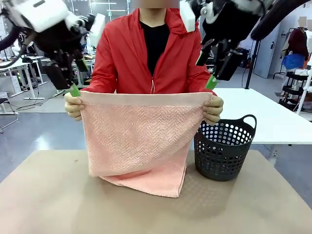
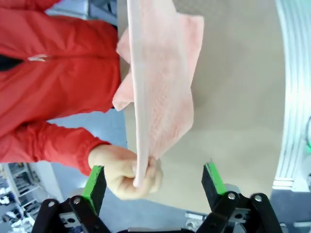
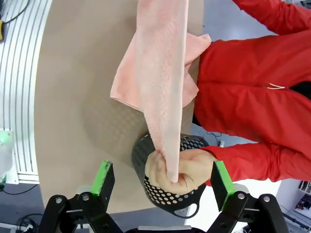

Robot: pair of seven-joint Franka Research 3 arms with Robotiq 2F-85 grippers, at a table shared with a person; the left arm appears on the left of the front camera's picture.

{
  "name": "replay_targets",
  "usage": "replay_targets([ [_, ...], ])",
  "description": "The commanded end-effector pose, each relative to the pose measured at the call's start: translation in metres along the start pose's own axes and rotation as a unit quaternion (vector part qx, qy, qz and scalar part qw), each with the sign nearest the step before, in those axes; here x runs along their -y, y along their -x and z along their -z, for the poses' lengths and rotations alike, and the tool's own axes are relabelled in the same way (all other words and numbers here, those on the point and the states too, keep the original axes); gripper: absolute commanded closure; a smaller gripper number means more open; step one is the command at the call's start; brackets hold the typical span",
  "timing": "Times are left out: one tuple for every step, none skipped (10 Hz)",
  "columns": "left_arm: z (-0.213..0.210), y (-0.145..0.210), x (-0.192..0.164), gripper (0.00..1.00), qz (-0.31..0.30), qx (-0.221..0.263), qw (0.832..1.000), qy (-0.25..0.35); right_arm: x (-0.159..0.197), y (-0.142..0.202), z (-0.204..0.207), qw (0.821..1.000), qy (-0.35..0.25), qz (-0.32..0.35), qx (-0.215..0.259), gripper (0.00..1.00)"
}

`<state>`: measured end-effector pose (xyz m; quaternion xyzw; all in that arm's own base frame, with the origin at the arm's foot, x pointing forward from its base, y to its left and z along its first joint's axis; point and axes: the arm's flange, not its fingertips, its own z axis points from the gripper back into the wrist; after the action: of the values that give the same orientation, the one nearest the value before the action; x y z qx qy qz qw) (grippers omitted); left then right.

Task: Fold the towel.
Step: Grab the top end of the 100 cm Hotel Towel extended by the human.

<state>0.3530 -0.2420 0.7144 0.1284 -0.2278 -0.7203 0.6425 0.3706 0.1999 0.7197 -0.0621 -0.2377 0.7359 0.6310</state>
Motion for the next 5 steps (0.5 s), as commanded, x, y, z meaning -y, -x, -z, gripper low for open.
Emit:
replay_targets([
  [0.014,-0.012,-0.011,0.00,-0.003,-0.023,1.000,0.017,0.012,-0.006,0.021,0.999,-0.013,0.025,-0.019,0.00],
  [0.030,-0.011,-0.015,0.00,-0.018,-0.020,0.999,0.033,0.019,-0.002,0.037,0.999,-0.015,0.039,-0.025,0.00],
  [0.044,-0.009,-0.022,0.00,-0.040,-0.014,0.997,0.059,0.023,0.000,0.053,0.999,-0.027,0.039,-0.017,0.00],
  [0.055,-0.008,-0.025,0.00,-0.039,-0.014,0.997,0.060,0.026,-0.002,0.065,0.999,-0.031,0.039,-0.015,0.00],
  [0.066,-0.006,-0.027,0.00,-0.045,-0.016,0.996,0.069,0.029,-0.002,0.080,0.997,-0.040,0.051,-0.033,0.00],
])
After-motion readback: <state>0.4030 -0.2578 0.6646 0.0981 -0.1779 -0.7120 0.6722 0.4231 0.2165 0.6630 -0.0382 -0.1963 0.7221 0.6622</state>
